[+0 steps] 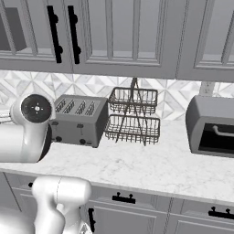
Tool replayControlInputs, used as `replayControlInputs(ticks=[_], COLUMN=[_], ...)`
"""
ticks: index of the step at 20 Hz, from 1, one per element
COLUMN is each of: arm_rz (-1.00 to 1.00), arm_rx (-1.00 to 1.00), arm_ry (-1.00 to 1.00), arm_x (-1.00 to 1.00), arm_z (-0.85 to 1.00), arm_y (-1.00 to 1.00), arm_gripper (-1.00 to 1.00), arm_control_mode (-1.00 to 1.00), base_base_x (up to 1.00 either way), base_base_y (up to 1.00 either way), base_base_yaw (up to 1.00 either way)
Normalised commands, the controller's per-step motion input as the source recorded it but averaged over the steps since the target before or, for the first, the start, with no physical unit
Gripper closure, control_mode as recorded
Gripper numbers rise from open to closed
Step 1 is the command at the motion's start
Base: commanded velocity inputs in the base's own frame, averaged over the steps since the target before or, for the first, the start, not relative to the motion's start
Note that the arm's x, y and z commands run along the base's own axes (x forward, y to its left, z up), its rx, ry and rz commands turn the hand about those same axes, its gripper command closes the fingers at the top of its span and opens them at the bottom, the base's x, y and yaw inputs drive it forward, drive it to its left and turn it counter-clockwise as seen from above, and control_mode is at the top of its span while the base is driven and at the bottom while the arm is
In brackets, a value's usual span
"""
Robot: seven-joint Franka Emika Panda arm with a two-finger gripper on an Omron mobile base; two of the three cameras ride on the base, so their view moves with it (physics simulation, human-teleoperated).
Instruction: Start the toaster. Once the lever pops up, take the bread to the plate on the dining counter.
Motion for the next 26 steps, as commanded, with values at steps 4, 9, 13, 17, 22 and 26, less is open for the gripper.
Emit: replayControlInputs(ticks=[4, 9, 13, 17, 22, 26], arm_rz=[0.00, 0.00, 0.00, 0.00, 0.00, 0.00], arm_rx=[0.00, 0.00, 0.00, 0.00, 0.00, 0.00], arm_ry=[0.00, 0.00, 0.00, 0.00, 0.00, 0.00], arm_x=[-0.07, 0.00, 0.00, 0.00, 0.00, 0.00], arm_z=[0.00, 0.00, 0.00, 0.00, 0.00, 0.00], arm_y=[0.00, 0.00, 0.00, 0.00, 0.00, 0.00], arm_gripper=[1.00, 1.00, 1.00, 1.00, 1.00, 1.00], arm_control_mode=[1.00, 1.00, 1.00, 1.00, 1.00, 1.00], base_base_x=[-0.64, -0.61, 0.00, 0.00, 0.00, 0.00], base_base_y=[-0.09, -0.22, 0.07, 0.20, 0.23, 0.24], base_base_yaw=[0.00, -0.35, -0.86, -0.96, -0.97, -0.97])
